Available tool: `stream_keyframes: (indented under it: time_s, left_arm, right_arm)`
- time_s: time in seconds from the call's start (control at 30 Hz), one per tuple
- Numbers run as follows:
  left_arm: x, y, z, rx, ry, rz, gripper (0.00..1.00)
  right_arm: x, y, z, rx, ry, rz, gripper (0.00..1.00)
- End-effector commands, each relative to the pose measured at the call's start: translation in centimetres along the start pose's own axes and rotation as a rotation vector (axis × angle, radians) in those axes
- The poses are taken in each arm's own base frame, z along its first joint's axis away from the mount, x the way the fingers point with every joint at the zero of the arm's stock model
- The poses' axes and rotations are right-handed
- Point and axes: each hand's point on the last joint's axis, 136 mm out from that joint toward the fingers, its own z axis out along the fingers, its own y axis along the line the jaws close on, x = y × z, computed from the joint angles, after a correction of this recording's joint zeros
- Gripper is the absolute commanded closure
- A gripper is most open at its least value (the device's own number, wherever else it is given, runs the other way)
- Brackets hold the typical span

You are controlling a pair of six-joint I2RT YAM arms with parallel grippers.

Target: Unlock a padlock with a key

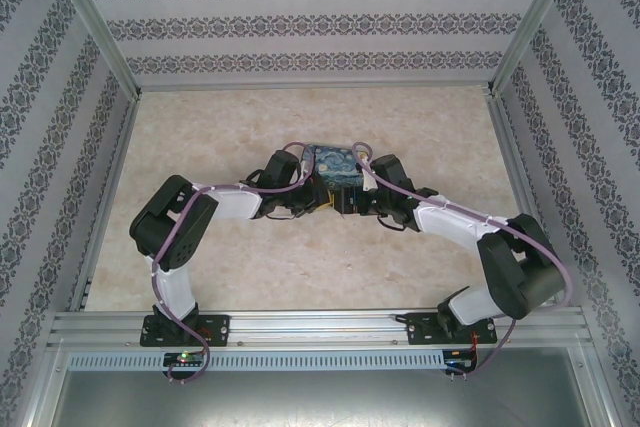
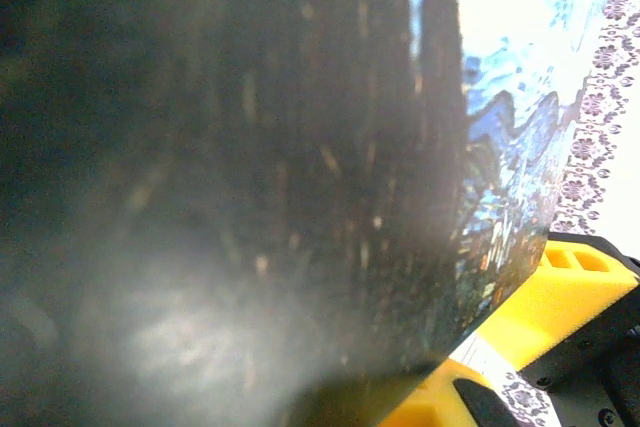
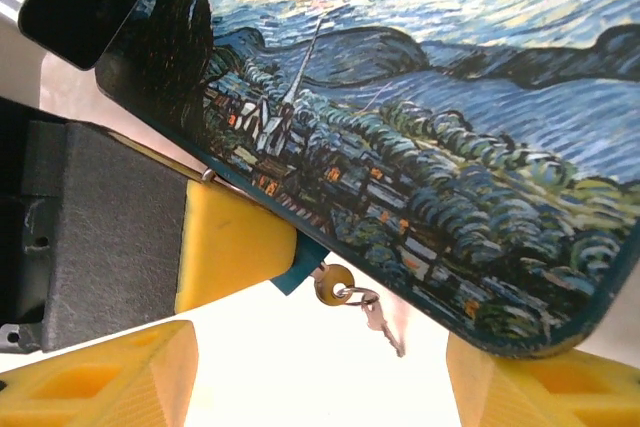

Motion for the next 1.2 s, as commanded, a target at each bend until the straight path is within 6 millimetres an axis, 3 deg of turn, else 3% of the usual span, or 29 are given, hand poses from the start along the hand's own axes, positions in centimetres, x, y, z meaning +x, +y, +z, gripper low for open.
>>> stream_keyframes:
  time_s: [0.0, 0.23, 0.63, 0.87, 1.17]
  left_arm:
    - [2.3, -0.3, -0.5, -0.024, 0.062, 0.028, 0.93]
    - [2.9, -0.7, -1.7, -0.011, 0.047, 0.040, 0.71]
    - [1.5, -3.3, -4.3, 0.029, -0.029, 0.076, 0.35]
    - [-1.0, -3.9, -6.1, 0.013, -0.089, 0.094, 0.22]
    - [-4.9, -2.5, -8.8, -0.046, -0.179, 0.087, 0.14]
  right_arm:
    - [-1.5, 0.9, 0.7, -0.102, -0.058, 0.094, 0.33]
    - [-2.7, -0.7, 1.6, -0.150, -0.110, 0.225, 0.34]
    - [-6.7, -0.1, 1.8, -0.217, -0.159, 0.270, 0.34]
    - [-4.8, -0.9, 1.6, -0.212, -0.140, 0.260, 0.36]
    - [-2.2, -2.8, 2.2, -0.157, -0.091, 0.214, 0.45]
